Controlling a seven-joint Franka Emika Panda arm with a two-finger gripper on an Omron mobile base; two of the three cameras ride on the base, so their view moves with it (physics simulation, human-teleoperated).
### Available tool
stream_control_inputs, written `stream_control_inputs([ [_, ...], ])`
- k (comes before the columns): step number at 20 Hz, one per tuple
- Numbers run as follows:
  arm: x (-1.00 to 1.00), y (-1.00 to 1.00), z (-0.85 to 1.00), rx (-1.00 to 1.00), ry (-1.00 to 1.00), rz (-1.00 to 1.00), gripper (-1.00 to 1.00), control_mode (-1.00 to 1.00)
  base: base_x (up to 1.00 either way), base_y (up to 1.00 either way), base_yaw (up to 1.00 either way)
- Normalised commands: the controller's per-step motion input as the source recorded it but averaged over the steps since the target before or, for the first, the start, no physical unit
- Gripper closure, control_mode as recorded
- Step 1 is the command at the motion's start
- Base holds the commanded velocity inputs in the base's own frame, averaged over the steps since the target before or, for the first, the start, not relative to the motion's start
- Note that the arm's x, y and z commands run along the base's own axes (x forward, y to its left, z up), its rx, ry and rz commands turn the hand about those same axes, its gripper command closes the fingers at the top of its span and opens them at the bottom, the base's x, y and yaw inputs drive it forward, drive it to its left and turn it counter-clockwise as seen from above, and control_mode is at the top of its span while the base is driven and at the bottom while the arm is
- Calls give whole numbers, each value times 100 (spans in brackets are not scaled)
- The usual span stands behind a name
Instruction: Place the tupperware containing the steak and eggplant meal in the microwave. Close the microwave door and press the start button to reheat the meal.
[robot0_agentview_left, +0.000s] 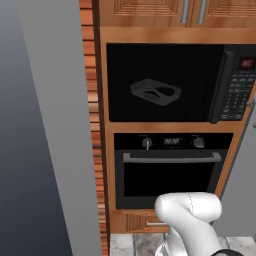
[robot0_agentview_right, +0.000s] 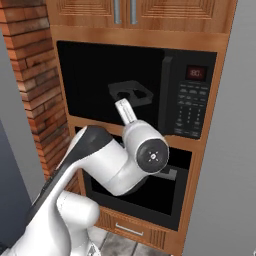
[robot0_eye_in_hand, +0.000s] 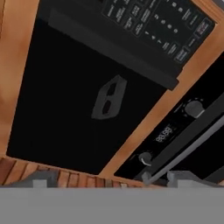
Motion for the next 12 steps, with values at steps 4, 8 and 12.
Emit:
stream_control_inputs([
  [4,0,-16,-1,3,14,0,100,-100,0,0,0],
  [8,0,-23,0,3,7,0,100,-100,0,0,0],
  [12,5,-39,-21,1,4,0,100,-100,0,0,0],
])
